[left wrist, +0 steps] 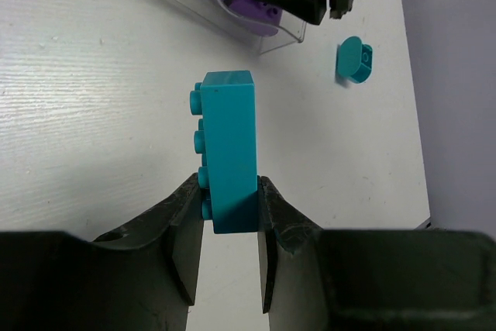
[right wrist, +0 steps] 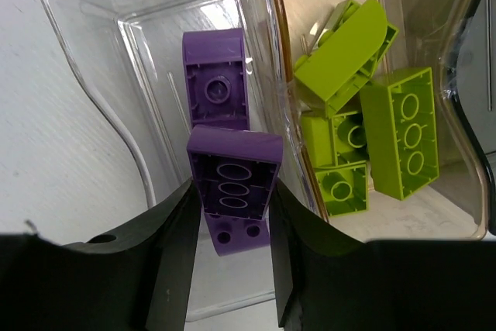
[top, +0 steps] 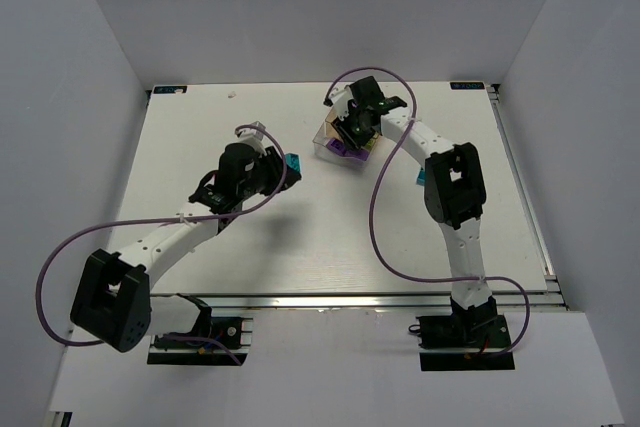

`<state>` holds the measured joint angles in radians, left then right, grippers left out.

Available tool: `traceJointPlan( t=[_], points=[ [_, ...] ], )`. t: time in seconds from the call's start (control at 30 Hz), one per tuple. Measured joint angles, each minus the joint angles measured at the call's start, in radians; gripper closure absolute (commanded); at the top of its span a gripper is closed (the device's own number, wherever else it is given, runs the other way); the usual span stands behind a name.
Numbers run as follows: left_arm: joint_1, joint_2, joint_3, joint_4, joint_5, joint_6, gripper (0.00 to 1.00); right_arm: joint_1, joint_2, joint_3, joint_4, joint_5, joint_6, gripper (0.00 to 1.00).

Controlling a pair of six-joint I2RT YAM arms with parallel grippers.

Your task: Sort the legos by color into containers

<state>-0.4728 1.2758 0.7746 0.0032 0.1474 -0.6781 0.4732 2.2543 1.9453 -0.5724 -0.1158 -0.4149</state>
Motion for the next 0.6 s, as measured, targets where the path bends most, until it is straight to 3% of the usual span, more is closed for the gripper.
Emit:
traceJointPlan(
  t=[0.3, 0.5, 0.6],
  points=[
    [0.0, 0.043, 0.052, 0.008, 0.019, -0.003, 0.99, 0.0, 0.002, 0.023, -0.008, 0.005, -0.037, 0.32],
    [0.0, 0.047, 0.053, 0.018, 0.037, -0.002, 0.98, -0.003, 0.001, 0.024, -0.015, -0.037, -0.038, 0.23],
    [0.0, 0.047, 0.052, 0.035, 0.057, 0.002, 0.98, -0.018, -0.014, 0.024, -0.045, -0.153, -0.012, 0.26]
  ],
)
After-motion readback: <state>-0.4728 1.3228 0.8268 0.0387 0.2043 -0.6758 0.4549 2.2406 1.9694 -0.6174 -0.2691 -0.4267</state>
